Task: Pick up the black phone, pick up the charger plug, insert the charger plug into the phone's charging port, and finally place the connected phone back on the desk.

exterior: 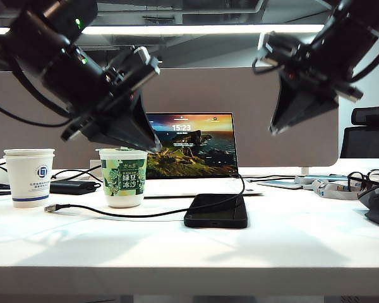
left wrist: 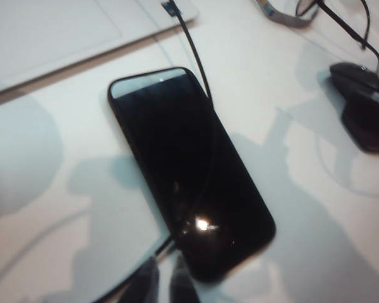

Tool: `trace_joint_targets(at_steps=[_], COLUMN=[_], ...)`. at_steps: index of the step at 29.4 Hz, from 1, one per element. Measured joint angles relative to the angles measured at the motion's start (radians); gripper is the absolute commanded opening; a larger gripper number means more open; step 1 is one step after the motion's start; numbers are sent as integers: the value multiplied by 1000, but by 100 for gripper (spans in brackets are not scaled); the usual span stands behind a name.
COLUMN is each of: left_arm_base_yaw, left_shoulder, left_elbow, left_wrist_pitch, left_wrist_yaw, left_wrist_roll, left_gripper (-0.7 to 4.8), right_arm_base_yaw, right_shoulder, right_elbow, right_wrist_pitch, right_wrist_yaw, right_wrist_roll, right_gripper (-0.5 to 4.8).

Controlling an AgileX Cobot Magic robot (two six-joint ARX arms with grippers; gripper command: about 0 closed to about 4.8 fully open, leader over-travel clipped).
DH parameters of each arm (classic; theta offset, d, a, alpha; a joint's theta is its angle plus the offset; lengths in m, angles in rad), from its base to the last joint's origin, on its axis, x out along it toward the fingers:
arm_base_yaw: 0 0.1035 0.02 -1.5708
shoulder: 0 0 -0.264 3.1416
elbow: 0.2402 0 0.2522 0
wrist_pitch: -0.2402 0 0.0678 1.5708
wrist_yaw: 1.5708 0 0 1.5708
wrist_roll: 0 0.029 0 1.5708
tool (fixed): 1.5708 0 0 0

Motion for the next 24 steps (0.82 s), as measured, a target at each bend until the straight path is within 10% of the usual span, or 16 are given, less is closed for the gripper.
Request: trace_joint_targets(at_steps=[4,9,24], left_arm_base_yaw=[-1,-4,-94], left_shoulder=[45,93,177], left_elbow=[0,18,54], left_wrist_pitch=[50,99,133], left_wrist_yaw=[-2,-12,-71], left_wrist_roll=[-3,-6,-2], left_gripper=[34,191,160], right_arm_base_yaw=[2,1,-5], right_shoulder=[36,68,118], right_elbow=[0,0,-8], right_wrist_pitch=[18,43,63], right_wrist_yaw=[-4,-3,-3], right_wrist_roll=[-30,-56,-91], right_gripper=[-1,-1,-1])
